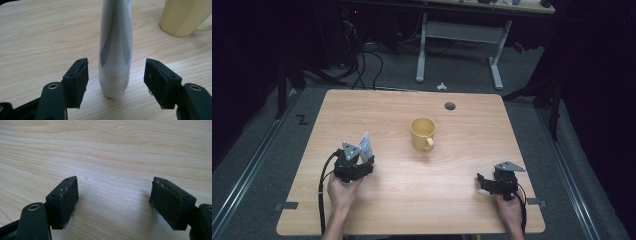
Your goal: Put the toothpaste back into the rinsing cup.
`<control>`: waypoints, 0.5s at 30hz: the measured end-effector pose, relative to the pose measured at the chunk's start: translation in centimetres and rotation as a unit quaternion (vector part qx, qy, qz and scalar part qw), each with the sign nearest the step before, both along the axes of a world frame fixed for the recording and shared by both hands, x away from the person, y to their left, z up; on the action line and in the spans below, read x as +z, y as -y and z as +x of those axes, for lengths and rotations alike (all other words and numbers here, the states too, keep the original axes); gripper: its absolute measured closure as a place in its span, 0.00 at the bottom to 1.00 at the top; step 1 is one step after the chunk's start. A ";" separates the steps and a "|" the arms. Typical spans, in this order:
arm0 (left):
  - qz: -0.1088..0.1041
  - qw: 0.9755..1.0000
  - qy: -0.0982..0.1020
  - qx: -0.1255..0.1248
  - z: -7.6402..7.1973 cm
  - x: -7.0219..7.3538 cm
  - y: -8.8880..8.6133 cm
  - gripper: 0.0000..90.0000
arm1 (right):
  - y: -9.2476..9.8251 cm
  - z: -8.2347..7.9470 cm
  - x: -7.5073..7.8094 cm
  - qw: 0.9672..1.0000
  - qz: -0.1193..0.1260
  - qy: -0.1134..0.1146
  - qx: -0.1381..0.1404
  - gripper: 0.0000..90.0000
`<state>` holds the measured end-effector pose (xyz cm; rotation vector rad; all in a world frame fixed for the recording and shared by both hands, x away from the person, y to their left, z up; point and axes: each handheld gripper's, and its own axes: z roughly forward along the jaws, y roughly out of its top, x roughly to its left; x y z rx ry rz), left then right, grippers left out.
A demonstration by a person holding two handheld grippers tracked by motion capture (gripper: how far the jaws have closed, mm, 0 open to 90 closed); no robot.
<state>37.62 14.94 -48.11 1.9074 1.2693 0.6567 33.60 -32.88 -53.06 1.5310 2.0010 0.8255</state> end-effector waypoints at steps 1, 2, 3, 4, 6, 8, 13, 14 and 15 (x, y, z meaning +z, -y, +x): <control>-0.003 1.000 0.001 0.001 0.1 0.0 0.0 0.42 | 0.0 0.0 0.0 1.000 0.000 0.000 0.000 0.25; -0.004 1.000 0.001 0.000 0.1 0.0 -0.1 0.43 | 0.0 0.0 0.0 1.000 0.000 0.000 0.000 0.25; -0.007 1.000 0.002 0.002 0.2 0.0 -0.1 0.44 | 0.0 0.0 0.0 1.000 0.000 0.000 0.000 0.25; -0.008 1.000 0.001 0.001 0.3 0.0 -0.1 0.44 | 0.0 0.0 0.0 1.000 0.000 0.000 0.000 0.25; -0.004 1.000 0.000 0.002 0.5 0.0 0.0 0.45 | 0.0 0.0 0.0 1.000 0.000 0.000 0.000 0.25; -0.002 1.000 0.002 0.002 0.7 0.2 0.1 0.46 | 0.0 0.0 0.0 1.000 0.000 0.000 0.000 0.25; -0.001 1.000 0.000 0.005 1.3 0.2 0.2 0.49 | 0.0 0.0 0.0 1.000 0.000 0.000 0.000 0.25; -0.001 1.000 0.000 0.006 1.4 0.2 0.3 0.49 | 0.0 0.0 0.0 1.000 0.000 0.000 0.000 0.25; -0.001 1.000 -0.001 0.005 1.4 0.2 0.3 0.50 | 0.0 0.0 0.0 1.000 0.000 0.000 0.000 0.25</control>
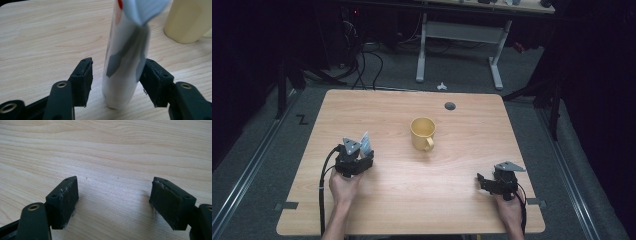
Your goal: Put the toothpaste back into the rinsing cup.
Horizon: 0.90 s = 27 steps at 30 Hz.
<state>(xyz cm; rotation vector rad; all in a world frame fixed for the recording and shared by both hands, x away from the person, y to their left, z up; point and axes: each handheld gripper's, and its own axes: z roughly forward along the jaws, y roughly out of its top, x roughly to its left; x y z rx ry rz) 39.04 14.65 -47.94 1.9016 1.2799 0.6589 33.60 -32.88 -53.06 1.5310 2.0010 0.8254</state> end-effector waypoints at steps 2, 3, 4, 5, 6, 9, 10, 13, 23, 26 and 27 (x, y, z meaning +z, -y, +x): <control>0.001 1.000 0.000 0.001 0.1 0.0 0.1 0.51 | 0.0 0.0 0.0 1.000 0.000 0.000 0.000 0.25; 0.001 1.000 0.000 0.001 0.1 0.0 0.1 0.53 | 0.0 0.0 0.0 1.000 0.000 0.000 0.000 0.25; -0.004 1.000 0.000 -0.001 0.2 0.1 0.1 0.54 | 0.0 0.0 0.0 1.000 0.000 0.000 0.000 0.25; -0.004 1.000 0.000 -0.001 0.2 0.0 0.1 0.56 | 0.0 0.0 0.0 1.000 0.000 0.000 0.000 0.25; -0.005 1.000 -0.002 -0.002 0.2 0.0 0.1 0.57 | 0.0 0.0 0.0 1.000 0.000 0.000 0.000 0.25; -0.006 1.000 -0.005 -0.004 0.3 -0.1 0.2 0.61 | 0.0 0.0 0.0 1.000 0.000 0.000 0.000 0.25; -0.006 1.000 -0.006 -0.005 0.3 -0.1 0.2 0.62 | 0.0 0.0 0.0 1.000 0.000 0.000 0.000 0.25; -0.007 1.000 -0.007 -0.005 0.3 -0.1 0.2 0.63 | 0.0 0.0 0.0 1.000 0.000 0.000 0.000 0.25; -0.008 1.000 -0.008 -0.007 0.2 0.0 0.1 0.69 | 0.0 0.0 0.0 1.000 0.000 0.000 0.000 0.25; -0.007 1.000 -0.008 -0.011 0.1 0.1 0.0 0.71 | 0.0 0.0 0.0 1.000 0.000 0.000 0.000 0.25; -0.007 1.000 -0.008 -0.012 0.1 0.1 0.0 0.71 | 0.0 0.0 0.0 1.000 0.000 0.000 0.000 0.25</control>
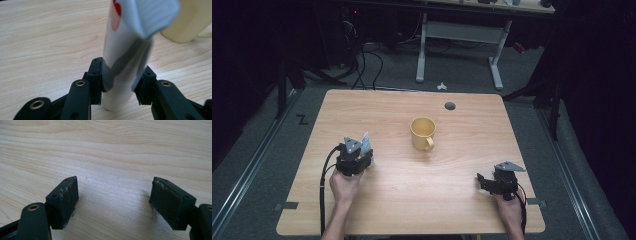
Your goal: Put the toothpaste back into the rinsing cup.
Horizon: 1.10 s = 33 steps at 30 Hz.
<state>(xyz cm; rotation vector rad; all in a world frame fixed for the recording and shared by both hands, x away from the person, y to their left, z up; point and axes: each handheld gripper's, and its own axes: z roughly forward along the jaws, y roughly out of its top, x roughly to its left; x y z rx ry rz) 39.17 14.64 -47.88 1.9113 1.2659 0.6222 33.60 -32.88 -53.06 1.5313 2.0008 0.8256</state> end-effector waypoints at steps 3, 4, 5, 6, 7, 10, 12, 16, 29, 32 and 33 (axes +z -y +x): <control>0.001 1.000 0.001 -0.002 0.0 0.0 0.0 0.72 | 0.0 0.0 0.0 1.000 0.000 0.000 0.000 0.25; 0.001 1.000 0.001 -0.002 0.0 0.0 -0.1 0.72 | 0.0 0.0 0.0 1.000 0.000 0.000 0.000 0.25; 0.002 1.000 0.000 -0.003 -0.1 0.0 -0.1 0.72 | 0.0 0.0 0.0 1.000 0.000 0.000 0.000 0.25; 0.003 1.000 0.000 -0.003 -0.1 0.1 -0.1 0.72 | 0.0 0.0 0.0 1.000 0.000 0.000 0.000 0.25; 0.002 1.000 -0.001 -0.005 -0.1 0.1 -0.1 0.72 | 0.0 0.0 0.0 1.000 0.000 0.000 0.000 0.25; -0.001 1.000 0.003 -0.008 -0.3 0.3 -0.2 0.72 | 0.0 0.0 0.0 1.000 0.000 0.000 0.000 0.25; -0.001 1.000 0.003 -0.012 -0.3 0.5 -0.2 0.72 | 0.0 0.0 0.0 1.000 0.000 0.000 0.000 0.25; -0.001 1.000 0.009 -0.019 -0.5 1.2 -0.1 0.72 | 0.0 0.0 0.0 1.000 0.000 0.000 0.000 0.25; -0.003 0.998 0.010 -0.057 -0.4 2.4 1.3 0.72 | 0.0 0.0 0.0 1.000 0.000 0.000 0.000 0.25; -0.011 0.998 0.006 -0.064 -0.3 2.5 1.4 0.72 | 0.0 0.0 0.0 1.000 0.000 0.000 0.000 0.25; -0.012 0.998 0.005 -0.065 -0.3 2.5 1.4 0.73 | 0.0 0.0 0.0 1.000 0.000 0.000 0.000 0.25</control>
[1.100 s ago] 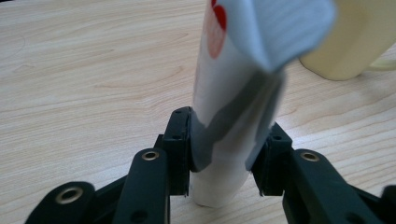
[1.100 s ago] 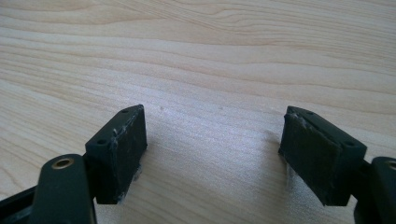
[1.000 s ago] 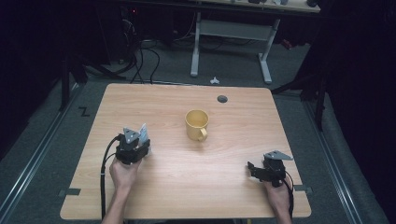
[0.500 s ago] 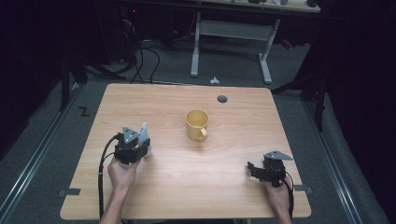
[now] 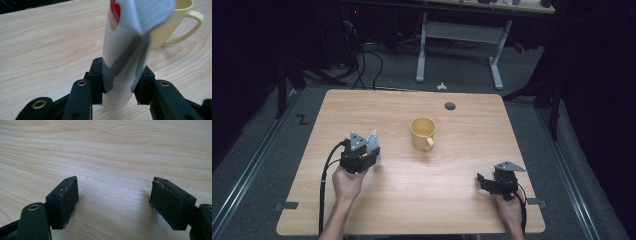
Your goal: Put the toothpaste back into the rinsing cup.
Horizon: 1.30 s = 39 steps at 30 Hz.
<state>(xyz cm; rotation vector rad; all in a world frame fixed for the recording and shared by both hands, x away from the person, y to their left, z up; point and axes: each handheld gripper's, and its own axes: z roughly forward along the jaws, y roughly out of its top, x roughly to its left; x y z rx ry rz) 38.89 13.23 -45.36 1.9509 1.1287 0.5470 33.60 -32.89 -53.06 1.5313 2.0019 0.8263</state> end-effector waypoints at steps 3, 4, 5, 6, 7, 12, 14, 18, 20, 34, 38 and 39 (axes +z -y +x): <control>-0.005 1.000 -0.003 -0.002 0.0 0.2 0.0 0.73 | 0.0 0.0 0.0 1.000 0.000 0.000 0.000 0.25; -0.005 1.000 -0.003 -0.004 0.0 0.4 0.0 0.73 | 0.0 0.0 0.0 1.000 0.000 0.000 0.000 0.25; -0.008 1.000 -0.002 -0.006 0.0 0.6 0.0 0.73 | 0.0 0.0 0.0 1.000 0.000 0.000 0.000 0.25; -0.009 1.000 0.000 -0.007 0.0 0.7 0.1 0.73 | 0.0 0.0 0.0 1.000 0.000 0.000 0.000 0.25; -0.010 1.000 0.000 -0.009 0.0 0.9 0.1 0.73 | 0.0 0.0 0.0 1.000 0.000 0.000 0.000 0.25; -0.028 0.999 0.001 -0.021 0.1 1.6 0.3 0.73 | 0.0 0.0 0.0 1.000 0.000 0.000 0.000 0.25; -0.027 0.999 0.001 -0.024 0.2 1.8 0.4 0.73 | 0.0 0.0 0.0 1.000 0.000 0.000 0.000 0.25; -0.029 0.999 0.001 -0.031 0.3 2.1 0.6 0.73 | 0.0 0.0 0.0 1.000 0.000 0.000 0.000 0.25; -0.029 0.999 0.000 -0.035 0.4 2.4 0.7 0.73 | 0.0 0.0 0.0 1.000 0.000 0.000 0.000 0.25; -0.043 0.997 0.003 -0.056 0.8 4.1 1.5 0.73 | 0.0 0.0 0.0 1.000 0.001 0.000 0.000 0.25; -0.042 0.997 0.001 -0.060 0.9 4.5 1.8 0.73 | 0.0 0.0 0.0 1.000 -0.001 0.001 0.001 0.25; -0.048 0.997 -0.001 -0.062 1.1 4.7 1.8 0.73 | 0.0 0.0 0.0 1.000 -0.001 0.001 0.001 0.25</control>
